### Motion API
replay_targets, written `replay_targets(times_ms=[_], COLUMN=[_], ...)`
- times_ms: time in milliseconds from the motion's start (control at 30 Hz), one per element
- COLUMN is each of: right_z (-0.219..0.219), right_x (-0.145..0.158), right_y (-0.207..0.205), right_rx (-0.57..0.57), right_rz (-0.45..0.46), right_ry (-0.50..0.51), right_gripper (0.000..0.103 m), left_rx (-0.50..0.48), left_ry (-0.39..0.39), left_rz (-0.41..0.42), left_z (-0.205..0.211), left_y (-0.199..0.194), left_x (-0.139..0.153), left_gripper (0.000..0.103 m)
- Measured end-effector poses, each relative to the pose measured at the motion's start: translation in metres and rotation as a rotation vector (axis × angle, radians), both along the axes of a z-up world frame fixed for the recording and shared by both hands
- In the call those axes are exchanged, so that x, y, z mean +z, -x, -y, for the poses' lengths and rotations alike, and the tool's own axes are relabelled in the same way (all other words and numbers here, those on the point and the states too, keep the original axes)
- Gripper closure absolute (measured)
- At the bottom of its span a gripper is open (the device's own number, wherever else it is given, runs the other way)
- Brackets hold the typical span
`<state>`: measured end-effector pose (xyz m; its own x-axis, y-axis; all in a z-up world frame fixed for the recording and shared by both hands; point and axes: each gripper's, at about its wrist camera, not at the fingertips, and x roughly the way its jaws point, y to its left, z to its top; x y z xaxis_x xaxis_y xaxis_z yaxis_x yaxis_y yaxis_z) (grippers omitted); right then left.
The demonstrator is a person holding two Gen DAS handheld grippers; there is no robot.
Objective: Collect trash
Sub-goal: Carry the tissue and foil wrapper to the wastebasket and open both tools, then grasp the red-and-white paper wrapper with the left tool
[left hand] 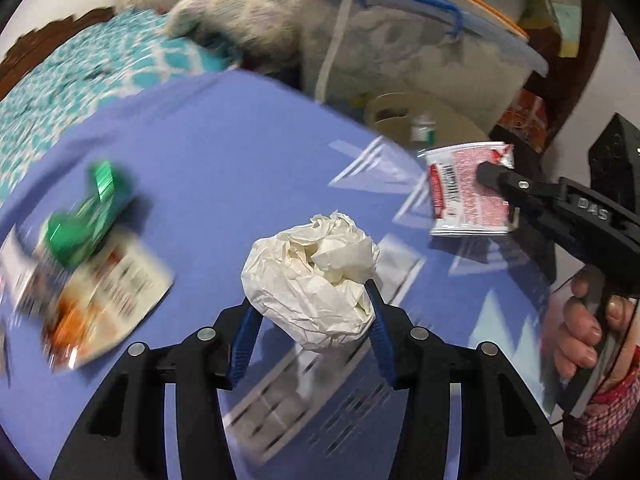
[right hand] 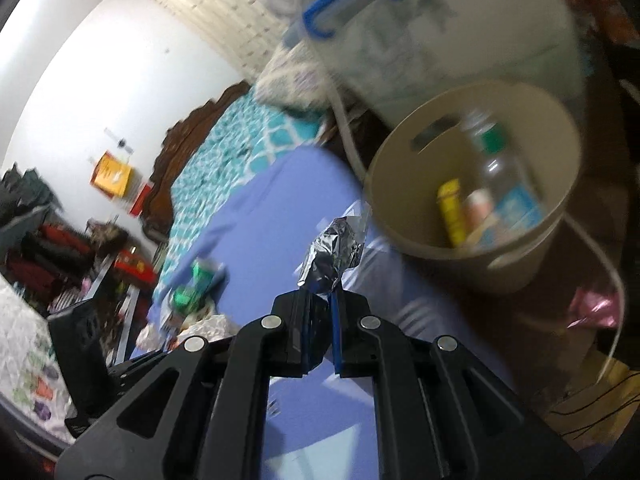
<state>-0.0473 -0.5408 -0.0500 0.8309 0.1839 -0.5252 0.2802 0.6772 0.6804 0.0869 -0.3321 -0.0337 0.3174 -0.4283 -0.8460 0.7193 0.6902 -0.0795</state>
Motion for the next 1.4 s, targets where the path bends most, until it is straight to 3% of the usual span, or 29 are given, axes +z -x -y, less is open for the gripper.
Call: replay_targets(times_ms=[233,267,300,333,367,400,433,500,733,967,1167,1400], right_z=[0.066,0.071,0.075,0.080,0.083,0.086,0.088,0.085,0.058,-0.015,-0.106,-0.202], right_x=[-0.001,-0.004,-0.008,-0.015,-0.019,-0.024,-0.024,-0.020,0.000,0.018,0.014,0.006], right_y=[-0.023,-0.026,-0.034,-0.043,-0.046,-0.047,-0.042,-0.033,-0.008,-0.043,-0.088,-0.131], right_rx=[-0.107,-0.107,-0.103,-0.089,-0.082,-0.096,-0.129,-0.151,-0.173,0.020,0.247,0.437], right_rz=[-0.067,-0.083,-0.113,-0.155,-0.174,-0.184,-0.174,-0.137,-0.042,0.000,-0.020,-0.064], right_ry=[0.066,0.075,0.085,0.074,0.050,0.015,0.003,0.019,0.001,0.013,0.013,0.029], right_gripper=[0.091,0.090,0.089,0.078,0.047,0.032,0.026,0.026,0.032,0.050,0.057,0.059], left_rx=[-0.130,-0.138,-0.146,-0.135,-0.102,-0.087,-0.081,-0.079,-0.098,-0.014,0.215,0.564], left_ry=[0.075,0.088,0.099,0.088,0.068,0.064,0.061,0.055,0.084,0.127,0.121,0.136], left_rz=[-0.087,-0.096,-0.100,-0.096,-0.089,-0.095,-0.113,-0.119,-0.046,-0.041,-0.047,-0.051], left_z=[0.101,0.113,0.127,0.141,0.151,0.156,0.158,0.154,0.069,-0.060,-0.189,-0.335], left_y=[-0.028,-0.032,-0.036,-0.040,-0.046,-0.050,-0.053,-0.053,-0.027,0.000,0.001,-0.026], left_x=[0.011,0.012,0.011,0.009,0.005,0.003,-0.001,-0.003,0.003,0.002,-0.012,-0.010], left_gripper=[0.055,0.049,0.034,0.024,0.017,0.018,0.018,0.019,0.019,0.019,0.019,0.018])
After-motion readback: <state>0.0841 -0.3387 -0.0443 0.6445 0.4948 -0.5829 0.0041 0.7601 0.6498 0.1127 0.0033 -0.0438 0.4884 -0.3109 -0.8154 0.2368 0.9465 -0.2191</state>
